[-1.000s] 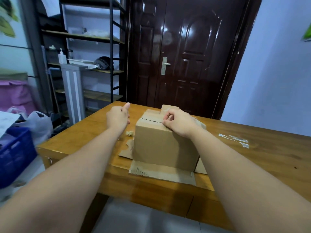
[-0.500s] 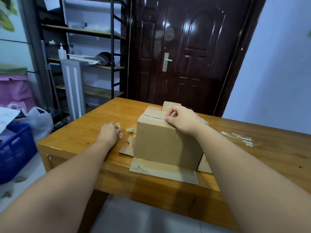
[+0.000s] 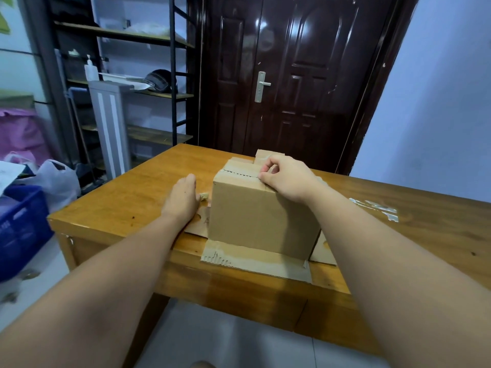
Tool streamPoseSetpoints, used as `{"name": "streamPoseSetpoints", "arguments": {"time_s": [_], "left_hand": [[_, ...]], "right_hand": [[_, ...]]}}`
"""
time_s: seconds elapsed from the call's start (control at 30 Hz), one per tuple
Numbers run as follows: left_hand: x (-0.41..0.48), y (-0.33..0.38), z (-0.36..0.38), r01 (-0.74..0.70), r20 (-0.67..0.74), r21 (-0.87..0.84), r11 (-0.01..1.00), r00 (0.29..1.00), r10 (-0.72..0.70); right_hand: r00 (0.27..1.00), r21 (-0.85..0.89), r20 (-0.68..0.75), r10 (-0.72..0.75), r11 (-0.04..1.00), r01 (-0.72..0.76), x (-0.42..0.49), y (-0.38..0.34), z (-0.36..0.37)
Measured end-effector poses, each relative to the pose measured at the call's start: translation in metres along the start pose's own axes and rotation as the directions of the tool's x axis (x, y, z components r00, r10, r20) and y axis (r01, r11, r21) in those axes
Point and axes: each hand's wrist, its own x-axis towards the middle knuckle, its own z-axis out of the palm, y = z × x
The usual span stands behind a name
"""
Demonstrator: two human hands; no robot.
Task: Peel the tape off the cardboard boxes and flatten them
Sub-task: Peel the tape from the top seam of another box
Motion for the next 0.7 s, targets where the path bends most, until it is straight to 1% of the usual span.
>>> {"name": "streamPoseSetpoints", "arguments": {"time_s": [0.03,0.07,0.1,0.17,0.2,0.27,0.37,0.43,0.5,0.6,0.67,0.7], "left_hand": [[0.002,0.003,0.002,-0.008,-0.007,-0.034,0.999,1.000,0.008],[0.005,0.006,0.005,-0.015,0.030,-0.027,1.000,0.999,0.015],[0.007,0.008,0.008,-0.007,0.095,0.031,0.999,0.995,0.004],[0.010,0.011,0.013,0.003,0.201,0.208,0.978,0.978,-0.046],[0.009,0.012,0.014,0.008,0.219,0.267,0.964,0.973,-0.069],[0.006,0.014,0.013,0.020,0.199,0.279,0.960,0.977,-0.078],[0.002,0.017,0.013,0.028,0.099,0.158,0.987,0.994,-0.044],[0.001,0.015,0.013,0.044,0.004,-0.001,0.999,0.999,-0.044],[0.000,0.013,0.011,0.056,-0.044,-0.142,0.988,0.997,-0.063],[-0.002,0.010,0.007,0.101,-0.071,-0.239,0.966,0.990,-0.122],[-0.002,0.005,0.004,0.166,-0.077,-0.298,0.940,0.977,-0.197],[0.000,0.001,0.002,0.213,-0.072,-0.363,0.907,0.964,-0.255]], "right_hand": [[1.000,-0.002,0.002,-0.001,1.000,0.001,0.000,0.000,0.000],[1.000,-0.005,0.004,0.000,1.000,0.000,0.000,0.000,0.000],[1.000,-0.009,0.006,0.001,1.000,-0.001,0.001,0.000,-0.001],[1.000,-0.013,0.007,0.003,1.000,-0.003,0.001,0.000,-0.001],[1.000,-0.014,0.007,0.006,1.000,-0.006,0.002,0.000,-0.001],[1.000,-0.018,0.008,0.008,1.000,-0.008,0.002,0.000,-0.001],[1.000,-0.022,0.005,0.004,1.000,-0.004,0.001,-0.001,-0.001],[1.000,-0.016,-0.004,0.003,1.000,-0.003,0.001,0.000,-0.001],[1.000,-0.012,-0.008,0.007,1.000,-0.008,0.001,0.000,-0.001],[1.000,-0.024,0.002,0.007,1.000,-0.007,0.001,-0.001,-0.001],[1.000,-0.017,0.001,0.007,1.000,-0.007,0.001,-0.001,-0.001],[1.000,-0.012,-0.001,0.006,1.000,-0.006,0.002,0.000,0.000]]}}
